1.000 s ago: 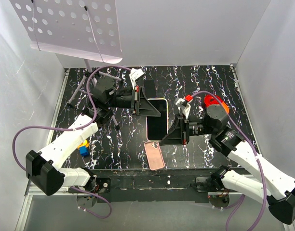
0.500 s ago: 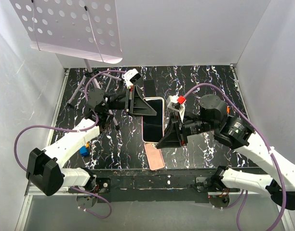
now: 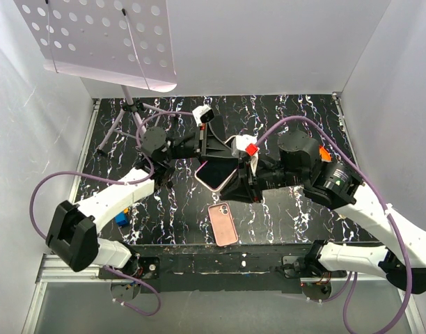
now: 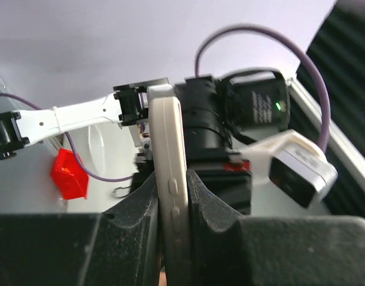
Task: Take the phone out of the phone case
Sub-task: Remove the phone case from the phone.
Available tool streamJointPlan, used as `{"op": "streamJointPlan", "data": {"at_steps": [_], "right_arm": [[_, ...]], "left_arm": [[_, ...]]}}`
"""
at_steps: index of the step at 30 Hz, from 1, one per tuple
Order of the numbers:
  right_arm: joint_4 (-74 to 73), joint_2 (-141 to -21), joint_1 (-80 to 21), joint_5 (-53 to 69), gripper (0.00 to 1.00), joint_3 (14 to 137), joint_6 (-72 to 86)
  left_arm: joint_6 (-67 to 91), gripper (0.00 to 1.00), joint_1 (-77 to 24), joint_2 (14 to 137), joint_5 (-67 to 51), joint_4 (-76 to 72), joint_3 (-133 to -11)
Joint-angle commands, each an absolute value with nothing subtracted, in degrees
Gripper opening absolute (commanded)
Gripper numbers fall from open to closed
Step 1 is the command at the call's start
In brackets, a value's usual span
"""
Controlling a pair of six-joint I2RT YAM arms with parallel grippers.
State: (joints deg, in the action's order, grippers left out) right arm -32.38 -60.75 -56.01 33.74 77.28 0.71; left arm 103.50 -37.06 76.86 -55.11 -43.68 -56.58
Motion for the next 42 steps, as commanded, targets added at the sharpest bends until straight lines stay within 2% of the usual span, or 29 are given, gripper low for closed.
{"op": "streamJointPlan", "data": {"at_steps": [1, 6, 10, 11, 13, 15, 17, 18, 19, 20, 25, 27, 30, 34, 36, 40, 42], "right_arm": [[-15.9, -59.8, -55.7, 18.8, 0.01, 77.9, -8.0], [-11.3, -55.7, -55.6, 1.5, 0.01, 69.8, -2.6], [-16.4, -50.9, -55.5, -1.2, 0.02, 63.7, 10.8], [-16.7, -49.6, -55.5, -0.7, 0.07, 62.2, 13.9], [-16.6, -46.6, -55.3, 2.6, 0.26, 58.6, 20.6], [-15.7, -44.6, -54.8, 8.8, 0.39, 56.8, 25.3], [-11.6, -41.8, -54.7, 16.6, 0.59, 54.3, 28.9], [-9.6, -40.7, -54.4, 18.3, 0.74, 53.4, 31.1], [-6.9, -40.0, -54.0, 22.1, 0.82, 52.6, 33.5], [-5.4, -39.8, -53.4, 24.6, 0.84, 52.5, 35.1], [-7.1, -41.2, -50.2, 25.8, 0.84, 55.4, 38.8], [-5.9, -43.1, -47.4, 29.8, 0.83, 55.9, 40.9], [-0.6, -46.0, -44.5, 34.8, 0.77, 55.2, 46.4], [5.9, -49.1, -42.7, 35.5, 0.7, 55.3, 52.9], [7.2, -50.2, -42.7, 34.3, 0.63, 55.5, 55.2], [3.2, -51.3, -42.5, 27.5, 0.59, 56.1, 58.7], [4.7, -51.9, -42.5, 25.5, 0.51, 55.4, 61.1]], "left_arm": [[106.1, 0.0, -39.1, 78.8, -55.7, -38.7, -55.9], [106.5, 0.0, -39.2, 78.8, -52.6, -41.5, -56.3], [93.0, 0.0, -38.8, 74.5, -45.1, -30.1, -58.5], [90.3, 0.0, -38.6, 73.2, -42.0, -27.5, -58.8], [86.8, 0.0, -38.3, 72.2, -38.2, -25.4, -59.1], [86.7, 0.0, -38.1, 72.8, -36.9, -26.6, -58.9], [88.2, 0.0, -37.8, 73.9, -36.8, -29.0, -58.5], [88.9, 0.0, -37.8, 74.4, -36.7, -30.3, -58.4], [89.1, 0.0, -37.8, 74.4, -36.5, -30.5, -58.4], [89.2, 0.0, -37.9, 74.4, -35.9, -30.8, -58.0], [89.5, 0.0, -37.9, 73.1, -34.6, -30.8, -57.0], [89.5, 0.0, -37.9, 72.4, -34.6, -30.2, -56.8], [89.5, 0.0, -38.1, 71.0, -34.6, -29.9, -55.8], [87.1, 0.0, -38.1, 68.8, -33.7, -27.6, -54.7], [85.4, 0.0, -38.5, 67.9, -33.1, -26.4, -54.3], [83.5, 0.0, -38.8, 65.7, -31.1, -26.2, -53.0], [82.4, 0.0, -39.1, 64.8, -29.9, -25.4, -52.4]]}}
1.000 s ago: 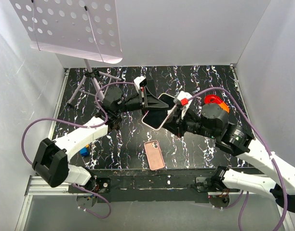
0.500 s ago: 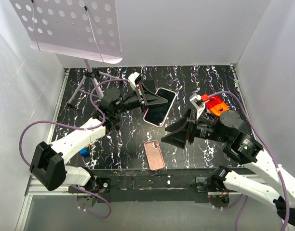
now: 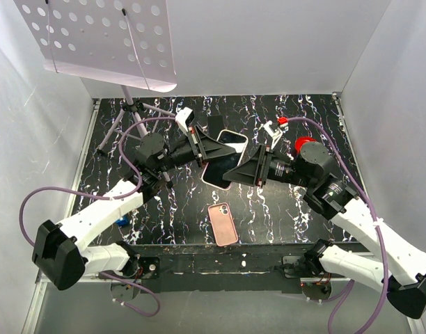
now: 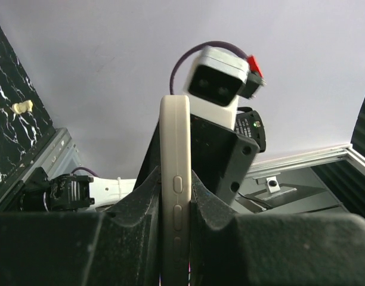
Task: Take the phone out of the phone case
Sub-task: Remove the phone case from the phone.
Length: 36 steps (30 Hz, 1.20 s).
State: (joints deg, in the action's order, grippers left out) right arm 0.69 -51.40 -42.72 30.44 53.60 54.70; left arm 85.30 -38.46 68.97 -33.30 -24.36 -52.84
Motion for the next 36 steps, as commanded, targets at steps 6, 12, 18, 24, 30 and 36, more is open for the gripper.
{"op": "streamJointPlan", "data": {"at_steps": [6, 12, 18, 24, 30, 36], "right_arm": [[8.9, -54.4, -42.4, 23.8, 0.34, 55.1, 64.5], [4.9, -54.5, -41.1, 27.3, 0.01, 58.0, 60.1], [0.2, -55.0, -36.7, 43.3, 0.01, 62.2, 54.1], [-4.0, -56.7, -36.7, 53.8, 0.01, 65.1, 50.5], [-7.4, -56.8, -36.7, 58.0, 0.01, 67.1, 46.2], [-8.4, -57.1, -36.7, 57.5, 0.25, 67.2, 44.6]], "left_arm": [[80.3, 0.0, -39.9, 63.5, -28.0, -24.0, -52.3], [70.3, 0.07, -39.0, 62.0, -32.8, -7.6, -58.3], [61.0, 0.54, -36.8, 62.8, -40.9, 6.6, -63.0], [58.8, 0.48, -35.8, 65.0, -48.9, 6.9, -65.8], [55.6, 0.3, -35.7, 67.3, -52.8, 9.8, -70.8], [60.6, 0.0, -35.6, 67.0, -52.7, 2.8, -69.1]]}}
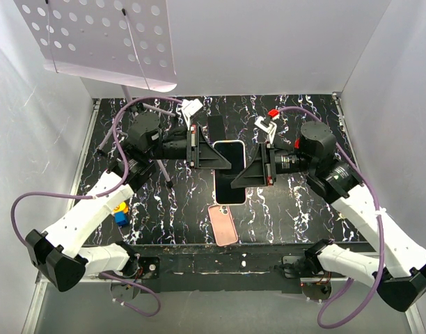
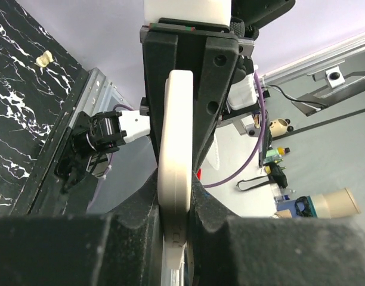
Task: Take the phone out of the phone case
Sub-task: Remove the phone case from the phone.
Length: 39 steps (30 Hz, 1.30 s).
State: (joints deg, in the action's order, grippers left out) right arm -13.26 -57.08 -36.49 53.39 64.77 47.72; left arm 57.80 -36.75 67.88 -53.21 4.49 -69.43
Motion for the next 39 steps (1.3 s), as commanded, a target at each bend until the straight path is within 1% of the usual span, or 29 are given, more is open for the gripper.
{"op": "streamJointPlan", "data": {"at_steps": [1, 3, 5, 8, 12, 14, 15, 16, 17, 18, 20, 22, 25, 28, 37, 38, 39], "right_arm": [[-5.7, -56.6, -36.7, 57.3, 0.36, 65.1, 46.2], [0.9, -55.3, -36.7, 58.4, 0.47, 61.6, 49.0], [6.0, -53.6, -36.7, 59.3, 0.51, 58.8, 50.4], [9.3, -51.8, -36.7, 61.7, 0.53, 56.6, 50.2], [7.6, -51.1, -36.7, 63.5, 0.52, 56.6, 47.0], [6.9, -51.2, -36.6, 63.4, 0.49, 56.7, 46.4], [6.6, -51.3, -36.7, 63.3, 0.46, 56.7, 46.1], [6.6, -51.6, -36.7, 63.1, 0.4, 56.6, 45.9], [6.8, -51.9, -36.7, 63.2, 0.37, 56.6, 45.9], [7.6, -52.2, -36.7, 63.6, 0.31, 56.4, 45.9], [10.9, -52.4, -36.7, 65.1, 0.32, 55.4, 46.7], [14.0, -51.8, -36.7, 65.8, 0.4, 54.1, 47.3], [14.5, -50.6, -36.7, 65.4, 0.4, 54.2, 45.9], [14.9, -51.0, -36.7, 66.2, 0.34, 55.2, 44.7], [11.3, -55.4, -36.6, 64.5, 0.04, 58.4, 40.9], [9.6, -55.7, -36.7, 63.7, 0.01, 58.8, 39.0], [5.8, -56.1, -36.7, 61.8, 0.01, 59.5, 35.9]], "left_arm": [[62.1, 0.0, -35.7, 66.3, -51.4, 1.4, -68.5], [65.4, 0.0, -35.2, 65.6, -49.8, 0.4, -68.0], [68.0, 0.0, -34.3, 65.7, -49.5, 0.4, -68.0], [73.8, 0.0, -32.9, 66.0, -51.6, -4.1, -66.3], [77.0, 0.0, -32.3, 65.8, -51.9, -7.6, -64.2], [76.8, 0.0, -31.8, 65.7, -51.7, -7.9, -64.3], [76.9, 0.0, -31.8, 65.7, -51.8, -8.1, -64.3], [77.1, 0.0, -31.8, 65.7, -51.8, -8.3, -64.4], [77.3, 0.0, -31.7, 65.7, -51.9, -8.7, -64.4], [77.7, 0.0, -31.7, 65.7, -52.1, -9.0, -64.5], [78.5, 0.0, -31.6, 65.9, -52.5, -9.8, -64.3], [79.9, 0.0, -31.6, 66.2, -52.9, -11.2, -63.8], [82.8, 0.0, -31.6, 66.8, -53.8, -14.0, -62.8], [84.1, 0.0, -31.6, 67.1, -54.0, -15.8, -61.8], [86.7, 0.0, -31.6, 67.6, -55.9, -22.0, -60.7], [87.8, 0.0, -31.6, 67.6, -56.7, -24.1, -60.8], [88.9, 0.0, -31.6, 67.6, -57.0, -26.3, -60.7]]}}
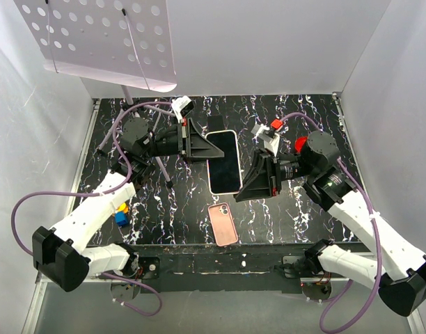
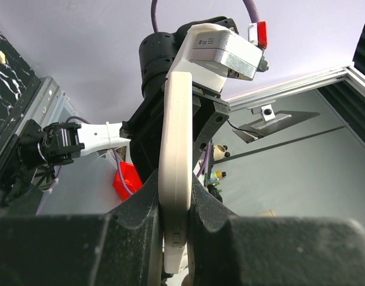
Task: Take the phone out of the phone case
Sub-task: Remove the phone case from the phone.
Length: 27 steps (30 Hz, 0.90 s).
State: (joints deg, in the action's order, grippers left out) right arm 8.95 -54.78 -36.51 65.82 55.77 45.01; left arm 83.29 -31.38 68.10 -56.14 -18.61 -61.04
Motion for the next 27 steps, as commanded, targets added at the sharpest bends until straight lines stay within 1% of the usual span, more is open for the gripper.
{"op": "streamJointPlan", "data": {"at_steps": [1, 2, 6, 11, 15, 19, 21, 23, 26, 27], "right_arm": [[1.3, -56.4, -36.7, 58.9, 0.01, 60.5, 31.5], [-3.1, -57.0, -36.7, 56.4, 0.01, 61.3, 28.6], [-9.4, -61.1, -36.7, 49.5, 0.01, 64.9, 23.4], [-16.6, -66.3, -36.7, 37.0, 0.01, 67.8, 16.4], [-16.9, -70.0, -37.6, 37.8, 0.01, 69.2, 11.5], [-18.9, -73.1, -39.3, 35.9, 0.01, 72.0, 6.0], [-21.5, -75.0, -39.5, 32.9, 0.01, 73.8, 3.8], [-21.2, -75.9, -39.5, 29.3, 0.01, 74.0, 3.5], [-18.4, -74.9, -39.5, 24.9, 0.01, 72.4, 5.8], [-17.6, -74.3, -39.5, 21.4, 0.01, 72.0, 8.1]], "left_arm": [[90.1, 0.0, -31.6, 67.5, -57.4, -28.5, -60.7], [90.6, 0.0, -31.6, 67.4, -57.7, -29.6, -61.0], [90.3, 0.0, -31.7, 66.4, -58.0, -29.6, -61.4], [96.9, 0.0, -32.3, 66.1, -58.4, -39.1, -59.5], [98.1, 0.0, -33.0, 65.8, -58.7, -40.2, -59.4], [103.2, 0.0, -35.6, 67.7, -58.5, -47.2, -59.9], [103.4, 0.0, -36.8, 67.6, -57.5, -47.5, -59.9], [103.1, 0.0, -37.4, 67.2, -57.0, -47.0, -59.9], [99.0, 0.0, -37.6, 65.6, -56.1, -41.1, -59.5], [98.3, 0.0, -37.5, 65.2, -55.1, -40.1, -59.1]]}}
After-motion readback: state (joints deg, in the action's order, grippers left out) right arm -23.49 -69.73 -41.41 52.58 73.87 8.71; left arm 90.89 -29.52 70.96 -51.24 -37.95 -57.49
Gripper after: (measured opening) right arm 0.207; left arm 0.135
